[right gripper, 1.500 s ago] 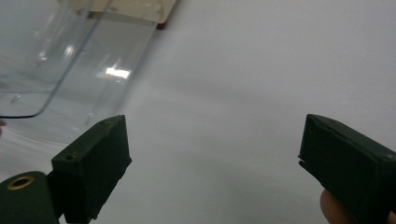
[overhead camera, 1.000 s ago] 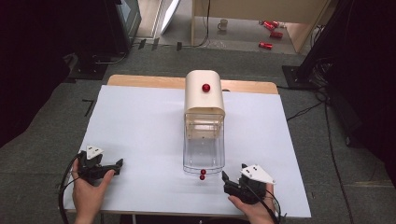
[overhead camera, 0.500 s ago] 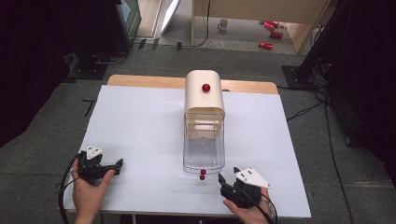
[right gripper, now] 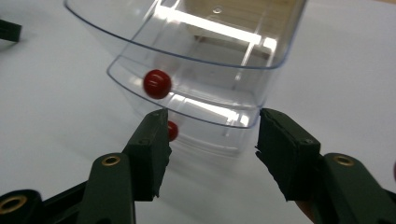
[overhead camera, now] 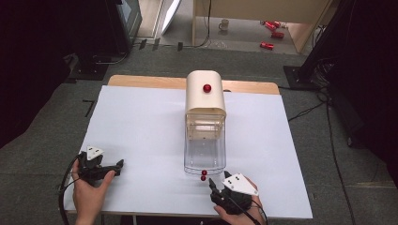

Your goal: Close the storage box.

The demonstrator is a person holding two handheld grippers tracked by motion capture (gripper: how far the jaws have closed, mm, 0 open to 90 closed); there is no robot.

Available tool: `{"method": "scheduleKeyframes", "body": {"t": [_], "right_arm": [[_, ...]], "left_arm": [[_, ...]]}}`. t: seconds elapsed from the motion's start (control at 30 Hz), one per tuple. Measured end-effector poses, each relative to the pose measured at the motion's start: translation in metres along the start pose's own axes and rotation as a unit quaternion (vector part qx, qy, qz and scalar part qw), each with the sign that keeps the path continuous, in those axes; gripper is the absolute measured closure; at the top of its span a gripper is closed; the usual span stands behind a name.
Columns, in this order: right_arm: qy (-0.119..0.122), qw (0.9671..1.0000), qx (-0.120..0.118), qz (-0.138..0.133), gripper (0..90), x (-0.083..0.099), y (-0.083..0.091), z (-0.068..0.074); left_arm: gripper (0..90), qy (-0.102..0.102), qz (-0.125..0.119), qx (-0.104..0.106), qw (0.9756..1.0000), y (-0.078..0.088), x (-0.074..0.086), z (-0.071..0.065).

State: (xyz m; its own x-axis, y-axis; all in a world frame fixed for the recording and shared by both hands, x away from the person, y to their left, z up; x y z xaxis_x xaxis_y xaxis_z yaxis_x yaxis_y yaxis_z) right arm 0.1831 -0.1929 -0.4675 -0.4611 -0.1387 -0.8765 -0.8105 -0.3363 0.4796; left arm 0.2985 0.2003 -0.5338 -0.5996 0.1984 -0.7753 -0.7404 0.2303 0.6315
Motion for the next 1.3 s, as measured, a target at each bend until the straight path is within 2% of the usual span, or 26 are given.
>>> {"method": "scheduleKeyframes", "body": {"t": [0.13, 0.23, 0.37, 0.4, 0.47, 0.6, 0.87, 1.07, 1.3], "right_arm": [[-0.006, 0.9999, -0.010, -0.001, 48.1, -0.001, -0.002, 0.008], [-0.020, 0.9996, -0.021, -0.002, 52.6, -0.001, -0.005, 0.016], [-0.020, 0.9996, -0.020, -0.003, 56.0, 0.000, -0.008, 0.022], [-0.031, 0.9994, -0.017, -0.004, 59.1, 0.000, -0.010, 0.024], [-0.044, 0.9989, -0.015, -0.007, 62.5, 0.000, -0.011, 0.024], [-0.048, 0.9988, -0.005, -0.011, 68.8, -0.001, -0.014, 0.025], [-0.059, 0.9982, -0.001, -0.010, 74.1, -0.001, -0.022, 0.029], [-0.064, 0.9979, 0.003, -0.010, 75.9, -0.003, -0.022, 0.029], [-0.072, 0.9973, -0.003, -0.017, 76.1, -0.010, -0.017, 0.029]], "left_arm": [[2.0, 0.000, 0.000, 0.000, 1.0000, 0.000, 0.000, 0.000], [2.0, 0.001, -0.001, 0.000, 1.0000, 0.000, 0.000, 0.000], [1.9, 0.001, 0.000, 0.000, 1.0000, 0.000, 0.000, 0.000], [1.9, 0.001, -0.001, 0.000, 1.0000, 0.000, 0.000, 0.000], [1.9, 0.001, -0.001, 0.000, 1.0000, 0.000, 0.000, 0.000], [2.0, 0.001, 0.000, 0.001, 1.0000, 0.000, 0.000, 0.000], [1.9, 0.002, -0.001, 0.001, 1.0000, 0.000, 0.000, 0.000], [1.9, 0.002, -0.001, 0.001, 1.0000, 0.000, 0.000, 0.000], [1.9, 0.002, -0.001, 0.001, 1.0000, 0.000, 0.000, 0.000]]}}
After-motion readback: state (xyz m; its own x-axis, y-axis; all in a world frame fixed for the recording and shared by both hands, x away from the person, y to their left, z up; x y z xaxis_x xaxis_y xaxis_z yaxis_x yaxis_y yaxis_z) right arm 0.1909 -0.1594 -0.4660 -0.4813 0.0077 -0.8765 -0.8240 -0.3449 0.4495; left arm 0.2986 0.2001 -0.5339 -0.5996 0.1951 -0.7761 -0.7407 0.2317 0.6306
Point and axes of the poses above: each handheld gripper's, and its own axes: y roughly backward along the jaws, x roughly out of its underside, z roughly to its left, the point moved 5 cm from there along -y, roughly forward along the jaws, and after that the axes turned 7 degrees about -z, right-handed, at the moved point
